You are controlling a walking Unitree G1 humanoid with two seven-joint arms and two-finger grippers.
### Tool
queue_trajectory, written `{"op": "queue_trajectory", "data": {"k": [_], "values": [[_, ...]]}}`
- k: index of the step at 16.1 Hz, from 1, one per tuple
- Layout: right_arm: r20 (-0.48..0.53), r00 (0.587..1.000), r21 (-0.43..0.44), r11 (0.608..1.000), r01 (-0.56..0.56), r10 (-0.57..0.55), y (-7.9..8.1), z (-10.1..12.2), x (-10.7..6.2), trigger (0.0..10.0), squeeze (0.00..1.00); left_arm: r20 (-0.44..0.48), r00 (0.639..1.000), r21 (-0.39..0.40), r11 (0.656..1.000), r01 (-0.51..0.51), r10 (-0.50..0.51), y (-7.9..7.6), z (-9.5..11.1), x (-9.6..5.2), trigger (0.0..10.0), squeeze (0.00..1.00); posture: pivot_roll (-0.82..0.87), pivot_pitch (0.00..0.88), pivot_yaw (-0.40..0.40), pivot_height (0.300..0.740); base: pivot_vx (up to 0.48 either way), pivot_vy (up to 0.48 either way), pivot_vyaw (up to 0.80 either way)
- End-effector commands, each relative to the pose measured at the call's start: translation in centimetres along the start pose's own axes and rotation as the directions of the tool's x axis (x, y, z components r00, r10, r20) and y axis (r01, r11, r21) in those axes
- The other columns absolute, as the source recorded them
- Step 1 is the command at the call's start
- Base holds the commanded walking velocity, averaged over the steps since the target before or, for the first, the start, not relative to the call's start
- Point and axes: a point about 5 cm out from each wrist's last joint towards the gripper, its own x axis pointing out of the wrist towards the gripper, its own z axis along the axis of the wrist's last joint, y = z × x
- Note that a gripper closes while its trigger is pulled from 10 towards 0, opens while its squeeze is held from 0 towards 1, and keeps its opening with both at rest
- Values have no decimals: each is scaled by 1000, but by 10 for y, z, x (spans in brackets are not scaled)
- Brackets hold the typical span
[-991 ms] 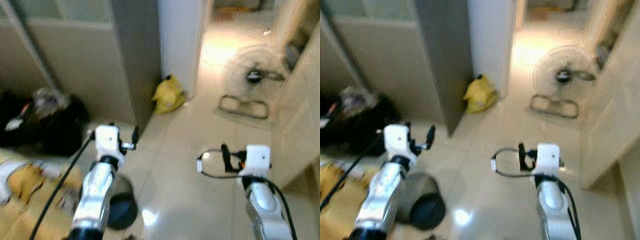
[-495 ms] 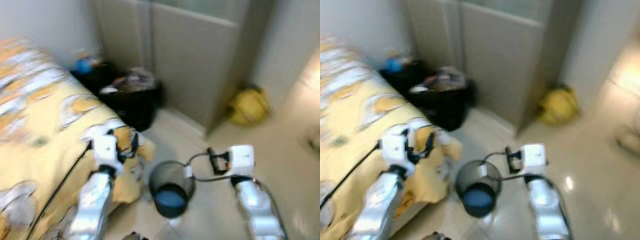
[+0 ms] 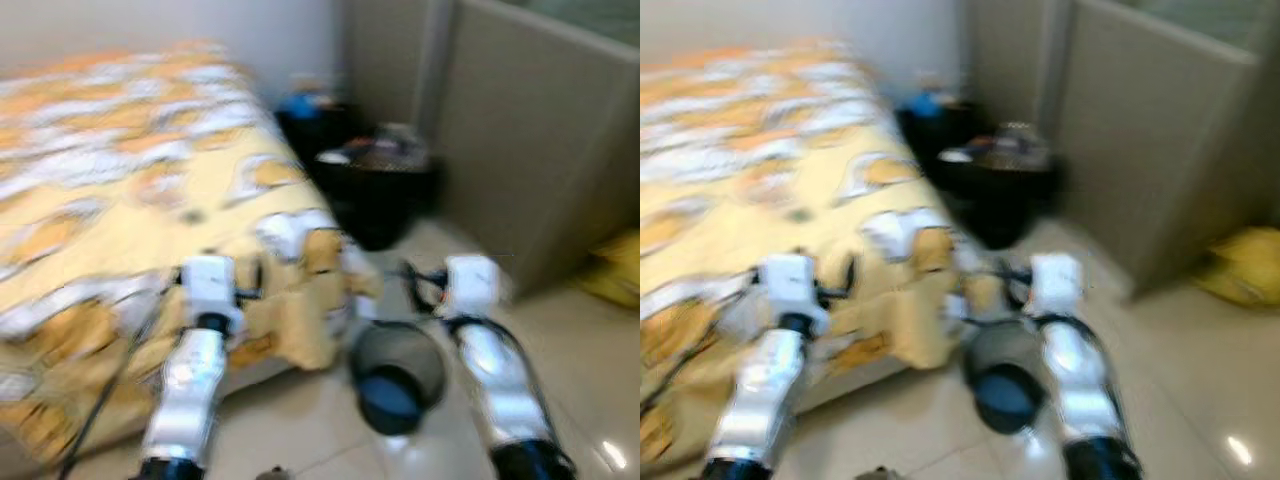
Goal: Clean up the room
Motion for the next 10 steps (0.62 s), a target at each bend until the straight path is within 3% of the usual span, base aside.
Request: {"op": "queue_trajectory", "data": {"k": [1,5,6,7,10], "values": [[2,1000,12,1000,-21,21,5,-2,-1,10000,1000,-12,999,23,999,-40,40,13,-2,-2,10000,0,-82,0,69,735,0,480,719],[24,998,-110,992,-61,64,3,-3,-7,10000,1000,-33,998,12,998,-54,54,13,-4,1,10000,0,-98,0,70,735,0,477,722],[45,998,-92,995,-41,46,2,1,-6,10000,1000,-40,998,27,998,-53,54,10,-5,3,10000,0,-101,0,68,735,0,0,0],[58,997,-68,997,-47,51,2,6,-4,10000,0,-32,999,27,1000,-6,7,4,-1,8,10000,0,-107,0,64,735,0,0,0],[68,996,-93,994,-59,66,6,11,-1,10000,0,-14,1000,1,1000,-15,15,4,7,19,10000,0,-116,0,67,735,466,0,612]]}}
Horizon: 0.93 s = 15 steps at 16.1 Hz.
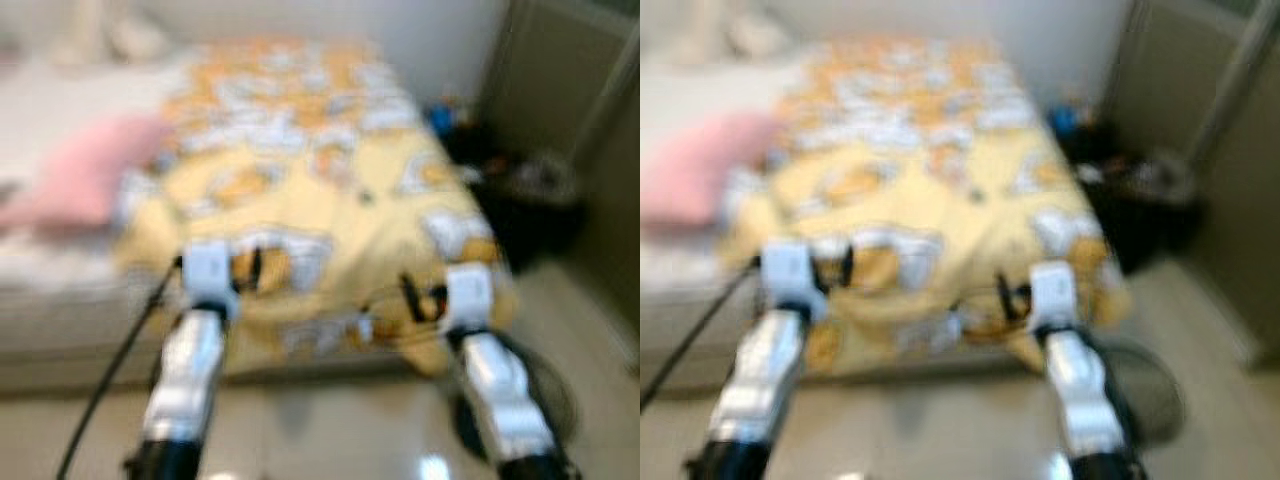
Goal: Clean up the room
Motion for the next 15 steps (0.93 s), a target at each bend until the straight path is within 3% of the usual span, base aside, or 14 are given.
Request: {"op": "queue_trajectory", "data": {"k": [1,5,10,12,13,15], "values": [[28,999,11,1000,29,-30,-1,6,5,10000,0,11,1000,20,1000,4,-4,2,4,5,10000,0,-119,0,70,735,461,0,0],[47,998,-10,999,41,-40,-2,9,3,10000,0,39,996,51,996,75,-77,-8,9,8,10000,0,-130,0,74,735,462,0,0],[57,997,-5,999,54,-53,-3,9,2,10000,0,57,994,55,994,94,-97,-11,13,11,10000,0,-141,0,82,735,464,0,0],[97,993,-21,998,66,-63,-5,17,3,10000,0,74,991,66,992,104,-109,-13,17,14,10000,0,-141,0,83,735,461,0,0],[130,989,-31,997,74,-70,-8,26,5,10000,0,131,988,126,990,71,-87,-13,24,15,10000,0,-146,0,85,735,458,0,0],[158,985,-37,996,77,-71,-10,35,10,10000,0,96,990,122,989,89,-101,-19,23,18,10000,0,-147,0,87,735,0,0,0]]}}
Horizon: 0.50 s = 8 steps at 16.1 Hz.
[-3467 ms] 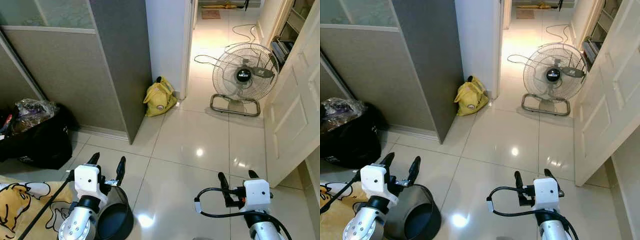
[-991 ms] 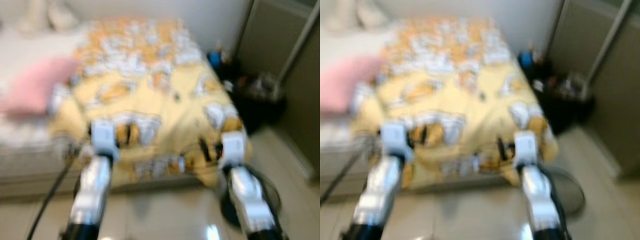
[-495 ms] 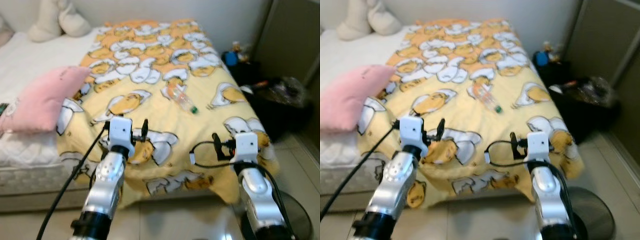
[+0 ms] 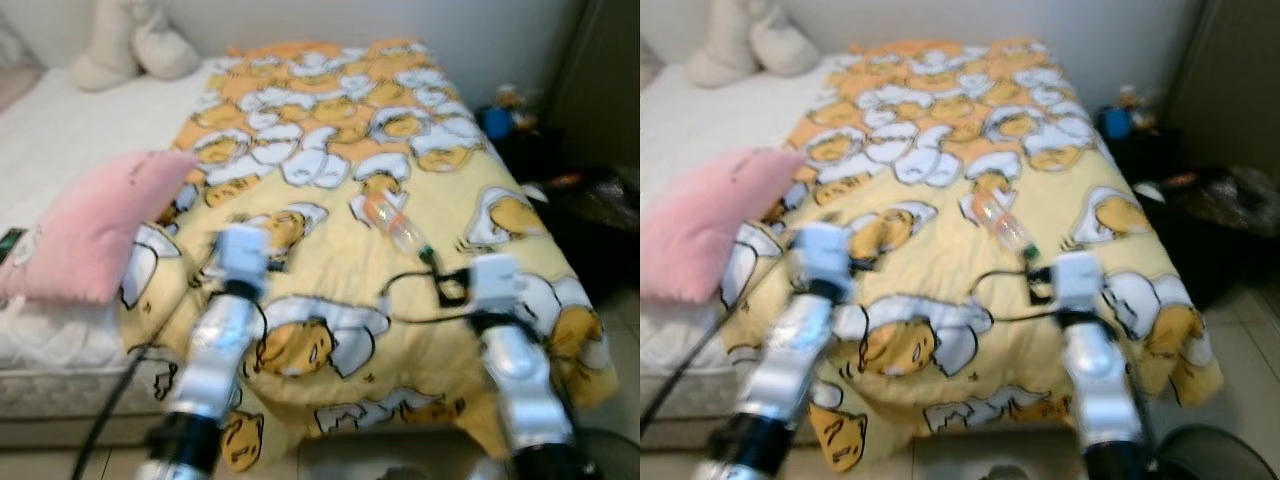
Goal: Clean up the room
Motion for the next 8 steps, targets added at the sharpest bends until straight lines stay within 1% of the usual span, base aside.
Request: {"op": "queue_trajectory", "data": {"k": [1,3,5,6,8], "values": [[53,998,-7,1000,-27,28,8,12,5,10000,0,-24,1000,-23,1000,-17,17,10,-4,-1,10000,0,-148,0,87,735,0,-428,0],[70,997,-4,1000,-21,21,6,20,10,10000,0,-30,999,-21,999,-29,28,13,-6,-1,10000,0,-147,0,87,735,0,-420,0],[65,998,-3,1000,-15,15,5,23,14,10000,0,-30,999,-19,999,-35,35,14,-7,-1,10000,0,-146,0,88,735,0,-420,0],[32,999,-8,1000,-6,6,2,27,23,10000,0,-34,999,-17,999,-38,37,15,-7,0,10000,0,-145,0,89,735,0,-416,0],[19,1000,0,1000,5,-5,0,32,30,10000,0,-37,999,-23,999,-38,38,16,-7,0,10000,0,-142,0,88,735,0,-418,0]]}}
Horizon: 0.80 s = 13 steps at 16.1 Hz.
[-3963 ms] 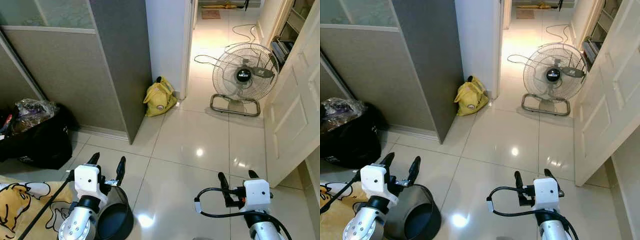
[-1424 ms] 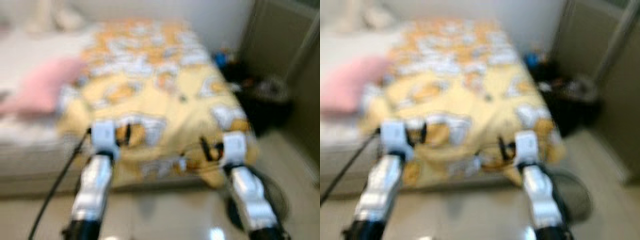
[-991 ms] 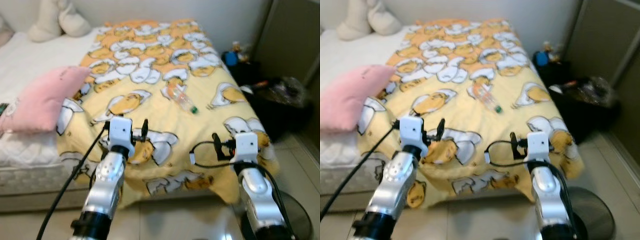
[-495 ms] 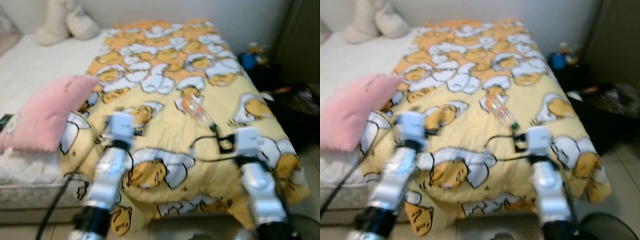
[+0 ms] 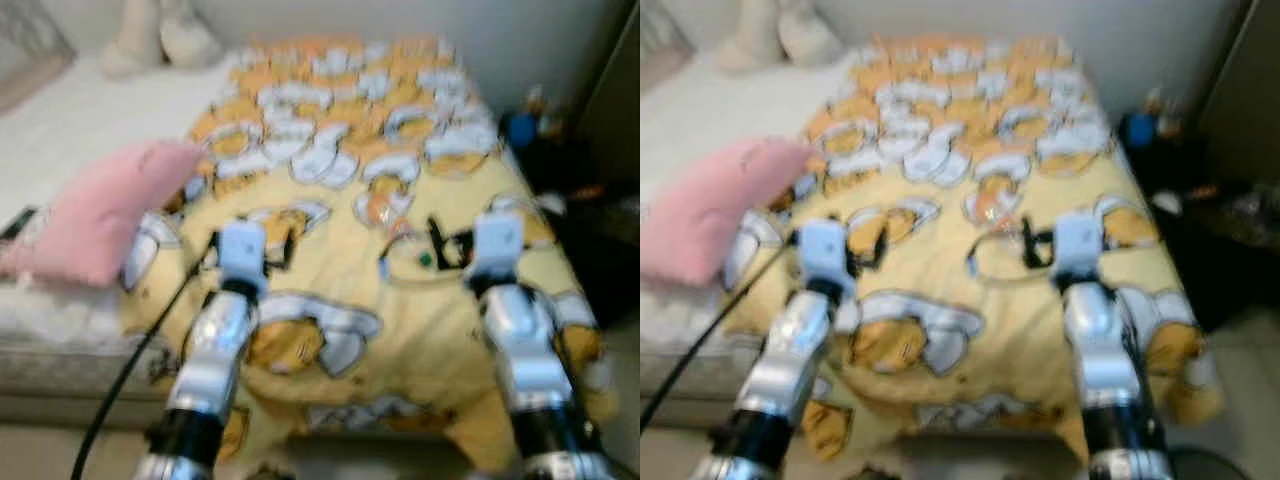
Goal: Clean up the room
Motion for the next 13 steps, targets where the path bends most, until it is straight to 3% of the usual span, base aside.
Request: {"op": "queue_trajectory", "data": {"k": [1,3,5,7,9,10,11,12,13], "values": [[-31,999,5,1000,-12,12,4,3,8,10000,0,-7,1000,15,1000,-25,25,11,-1,0,10000,0,-138,0,86,735,0,-416,0],[-38,999,-14,1000,-24,23,4,9,16,10000,0,-13,999,23,999,-44,44,14,-2,-1,10000,0,-132,0,83,735,0,-416,0],[-114,992,6,998,-55,55,7,8,29,10000,0,-16,994,44,994,-105,105,22,-3,-4,10000,0,-121,0,81,735,262,-399,0],[-92,995,38,999,-39,42,7,13,29,10000,0,-10,997,50,996,-80,81,22,-1,-4,10000,0,-102,0,68,735,0,0,0],[-19,1000,29,999,-15,15,16,10,7,10000,0,18,998,-46,997,-54,55,21,6,-7,10000,0,-99,0,66,735,240,0,0],[51,999,23,1000,4,-5,19,11,-11,10000,0,55,997,-72,996,-53,57,18,14,-10,10000,0,-101,0,68,735,480,0,0],[72,997,16,1000,8,-9,19,11,-16,10000,0,68,996,-81,995,-57,62,17,17,-11,10000,0,-101,0,68,735,480,0,0],[48,999,39,999,-4,2,24,-4,-43,10000,0,93,992,-106,992,-72,81,17,28,-19,10000,0,-115,0,80,735,480,0,0],[33,999,49,999,-9,7,25,-8,-49,10000,0,92,992,-114,990,-78,89,18,31,-22,10000,0,-117,0,84,735,480,0,0]]}}
